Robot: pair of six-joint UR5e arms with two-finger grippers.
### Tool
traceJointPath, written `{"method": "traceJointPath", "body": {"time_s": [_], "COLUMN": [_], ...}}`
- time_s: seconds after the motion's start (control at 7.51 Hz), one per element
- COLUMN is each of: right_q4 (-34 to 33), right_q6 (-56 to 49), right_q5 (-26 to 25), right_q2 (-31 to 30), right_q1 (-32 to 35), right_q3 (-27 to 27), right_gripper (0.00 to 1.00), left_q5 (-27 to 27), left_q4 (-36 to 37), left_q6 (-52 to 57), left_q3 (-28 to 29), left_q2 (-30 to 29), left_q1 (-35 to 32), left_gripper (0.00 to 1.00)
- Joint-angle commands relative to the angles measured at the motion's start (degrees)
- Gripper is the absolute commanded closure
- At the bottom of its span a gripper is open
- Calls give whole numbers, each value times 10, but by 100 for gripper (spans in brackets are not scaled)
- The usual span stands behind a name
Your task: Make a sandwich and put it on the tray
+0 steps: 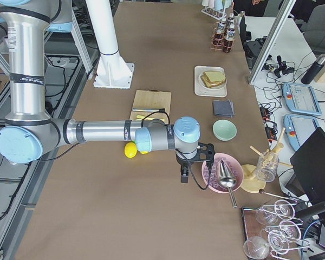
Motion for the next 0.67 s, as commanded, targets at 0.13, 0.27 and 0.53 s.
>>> {"method": "traceJointPath", "body": {"time_s": [0.13, 0.27, 0.53], "right_q4": [21, 45, 71], "right_q6": [5, 7, 9], "right_q5": [-6, -6, -11], "right_q2": [-15, -15, -15], "right_q1": [-4, -4, -4], "right_q3": [-12, -25, -39], "right_gripper": [0, 0, 0], "left_q5": [1, 1, 2], "left_q4": [12, 12, 12], "left_q6": [5, 5, 5], "left_q3": [-1, 0, 2], "left_q2": [-3, -5, -2], "left_q1": [1, 1, 0], "left_gripper": [2, 2, 2]}}
